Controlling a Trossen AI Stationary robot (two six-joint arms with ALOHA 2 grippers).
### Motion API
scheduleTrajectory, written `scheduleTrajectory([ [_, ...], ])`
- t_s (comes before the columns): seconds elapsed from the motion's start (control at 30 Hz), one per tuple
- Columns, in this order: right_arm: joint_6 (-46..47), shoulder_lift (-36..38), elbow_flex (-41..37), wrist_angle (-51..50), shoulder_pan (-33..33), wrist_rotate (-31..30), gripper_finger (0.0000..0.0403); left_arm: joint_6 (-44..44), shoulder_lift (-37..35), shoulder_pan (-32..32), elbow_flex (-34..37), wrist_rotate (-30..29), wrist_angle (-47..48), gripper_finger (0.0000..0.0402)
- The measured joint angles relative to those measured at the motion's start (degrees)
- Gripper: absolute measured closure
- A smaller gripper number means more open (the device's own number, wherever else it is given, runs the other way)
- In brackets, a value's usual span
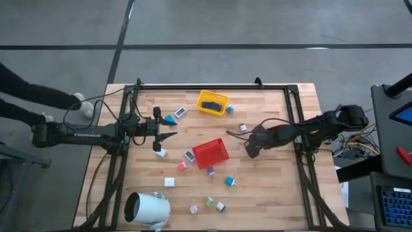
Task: Pick & Place Office items
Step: Put the middle blue and white charger adapter into the red bin
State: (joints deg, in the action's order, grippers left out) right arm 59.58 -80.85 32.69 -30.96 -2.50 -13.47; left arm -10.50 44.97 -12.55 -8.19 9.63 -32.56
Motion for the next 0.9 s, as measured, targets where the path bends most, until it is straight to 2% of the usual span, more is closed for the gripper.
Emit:
scheduleTrajectory([
  [0.27,-0.7,-0.8,2.9,0.4,0.0,1.1,0.0084,0.0,0.0,0.0,0.0,0.0,0.0,0.0223],
  [0.57,0.0,-0.8,2.7,0.0,0.0,2.0,0.0170,0.0,0.0,0.0,0.1,0.0,0.1,0.0223],
  [0.9,-1.0,-0.8,2.7,0.0,-2.4,3.6,0.0237,0.0,0.0,0.0,0.3,0.0,0.1,0.0223],
])
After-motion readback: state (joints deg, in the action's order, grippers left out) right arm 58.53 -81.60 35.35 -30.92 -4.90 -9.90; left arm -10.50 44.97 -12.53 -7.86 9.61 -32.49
